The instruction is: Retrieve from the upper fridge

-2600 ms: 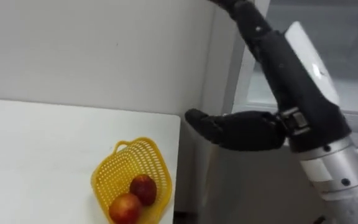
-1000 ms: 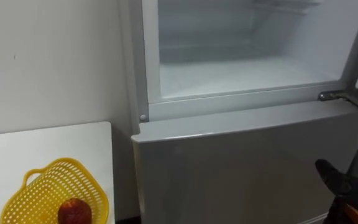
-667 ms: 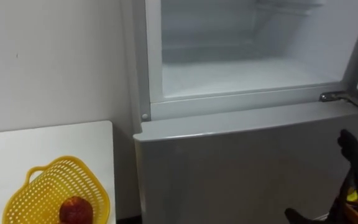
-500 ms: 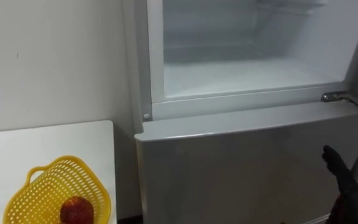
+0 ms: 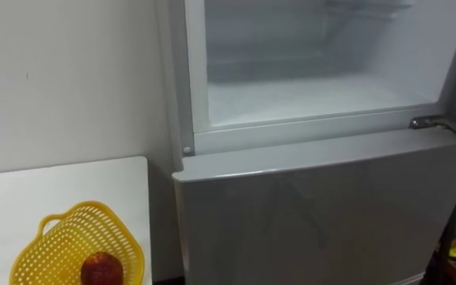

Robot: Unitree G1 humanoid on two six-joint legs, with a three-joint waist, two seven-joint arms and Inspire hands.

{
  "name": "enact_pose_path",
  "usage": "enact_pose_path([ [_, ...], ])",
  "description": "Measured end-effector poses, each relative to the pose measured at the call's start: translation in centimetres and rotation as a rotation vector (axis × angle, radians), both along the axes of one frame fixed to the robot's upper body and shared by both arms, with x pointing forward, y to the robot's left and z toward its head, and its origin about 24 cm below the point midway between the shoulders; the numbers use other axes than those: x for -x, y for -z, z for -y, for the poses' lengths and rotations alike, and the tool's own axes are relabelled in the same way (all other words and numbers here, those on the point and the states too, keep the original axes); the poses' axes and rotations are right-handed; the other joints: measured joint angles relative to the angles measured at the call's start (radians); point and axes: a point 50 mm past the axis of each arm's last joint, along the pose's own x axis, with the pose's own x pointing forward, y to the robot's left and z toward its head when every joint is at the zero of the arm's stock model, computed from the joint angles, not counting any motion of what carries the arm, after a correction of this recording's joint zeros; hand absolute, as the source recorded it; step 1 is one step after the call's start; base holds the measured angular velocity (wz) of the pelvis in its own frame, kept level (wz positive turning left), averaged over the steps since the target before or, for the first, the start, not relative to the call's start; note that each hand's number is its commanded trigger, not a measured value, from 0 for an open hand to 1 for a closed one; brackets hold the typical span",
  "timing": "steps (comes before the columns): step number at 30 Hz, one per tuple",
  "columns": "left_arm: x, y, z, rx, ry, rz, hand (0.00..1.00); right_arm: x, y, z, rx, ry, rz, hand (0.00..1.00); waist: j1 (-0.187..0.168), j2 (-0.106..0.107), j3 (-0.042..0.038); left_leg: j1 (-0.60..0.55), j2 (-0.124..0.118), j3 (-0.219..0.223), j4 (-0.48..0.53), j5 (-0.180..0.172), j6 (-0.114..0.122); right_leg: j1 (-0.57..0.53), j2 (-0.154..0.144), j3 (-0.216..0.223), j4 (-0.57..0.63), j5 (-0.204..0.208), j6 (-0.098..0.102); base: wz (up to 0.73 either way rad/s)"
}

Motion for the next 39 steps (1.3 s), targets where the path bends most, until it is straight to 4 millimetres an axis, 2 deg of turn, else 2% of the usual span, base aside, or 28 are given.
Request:
enact_pose_path([
  [4, -0.4, 0.0, 0.0, 0.000, 0.011, 0.011, 0.00, 1.1, 1.8, 0.2, -0.001, 0.005, -0.095, 0.00, 0.004, 0.003, -0.0018, -0.008, -0.001, -0.003, 0.003, 0.000, 0.000, 0.003, -0.002, -0.011, -0.001, 0.000, 0.000, 0.06],
  [8, -0.4, -0.1, 0.0, -0.009, 0.010, 0.020, 0.00, 2.7, 3.8, 0.6, -0.002, 0.026, -0.203, 0.00, 0.003, 0.002, 0.0013, -0.011, -0.004, -0.018, 0.004, 0.000, 0.000, 0.015, -0.006, -0.030, -0.011, -0.003, 0.002, 0.14],
  [12, -0.4, 0.0, 0.1, -0.042, 0.007, 0.024, 0.00, 5.2, 6.5, 1.0, -0.025, 0.090, -0.351, 0.00, 0.004, 0.002, 0.0064, -0.006, -0.004, -0.026, 0.008, -0.001, 0.001, 0.035, -0.006, -0.044, -0.022, -0.005, 0.005, 0.14],
  [14, -0.4, -0.1, 0.1, -0.049, 0.016, 0.032, 0.00, 6.5, 7.5, 1.3, -0.031, 0.132, -0.416, 0.00, 0.004, 0.010, 0.0043, -0.010, -0.004, -0.025, 0.017, -0.004, 0.002, 0.036, -0.007, -0.055, -0.029, -0.005, 0.005, 0.13],
  [18, -0.5, -0.1, 0.2, -0.058, 0.013, 0.035, 0.00, 9.2, 9.5, 2.1, -0.062, 0.250, -0.549, 0.00, 0.009, 0.014, 0.0053, -0.011, -0.004, -0.022, 0.019, -0.007, 0.002, 0.037, -0.006, -0.055, -0.029, -0.006, 0.006, 0.03],
  [23, -0.6, -0.1, 0.2, -0.061, 0.010, 0.030, 0.00, 10.6, 10.5, 2.2, -0.099, 0.328, -0.635, 0.00, 0.009, 0.015, 0.0039, -0.010, -0.004, -0.021, 0.018, -0.007, 0.002, 0.038, -0.006, -0.055, -0.029, -0.006, 0.006, 0.00],
  [29, 0.0, -0.1, 0.1, -0.062, -0.004, 0.001, 0.00, 10.8, 11.0, 2.3, -0.125, 0.362, -0.687, 0.00, 0.009, 0.009, 0.0077, -0.002, -0.004, -0.022, 0.018, -0.007, 0.002, 0.046, -0.006, -0.057, -0.031, -0.006, 0.006, 0.00],
  [31, 0.1, 0.0, 0.1, -0.062, -0.007, -0.010, 0.00, 10.9, 11.2, 2.3, -0.144, 0.393, -0.702, 0.00, 0.009, 0.007, 0.0067, -0.002, -0.004, -0.022, 0.018, -0.007, 0.002, 0.046, -0.006, -0.057, -0.031, -0.006, 0.006, 0.00],
  [37, 0.0, 0.0, 0.2, -0.062, -0.027, -0.023, 0.00, 12.3, 11.8, 2.5, -0.306, 0.602, -0.758, 0.00, 0.003, 0.000, 0.0068, 0.002, -0.004, -0.032, 0.019, -0.007, 0.002, 0.058, -0.008, -0.064, -0.032, -0.010, 0.009, 0.06],
  [39, 0.2, 0.0, 0.1, -0.063, -0.043, -0.029, 0.00, 13.2, 12.0, 2.7, -0.406, 0.752, -0.773, 0.00, 0.005, -0.001, 0.0066, 0.003, -0.005, -0.037, 0.021, -0.008, 0.002, 0.061, -0.009, -0.065, -0.032, -0.012, 0.009, 0.07],
])
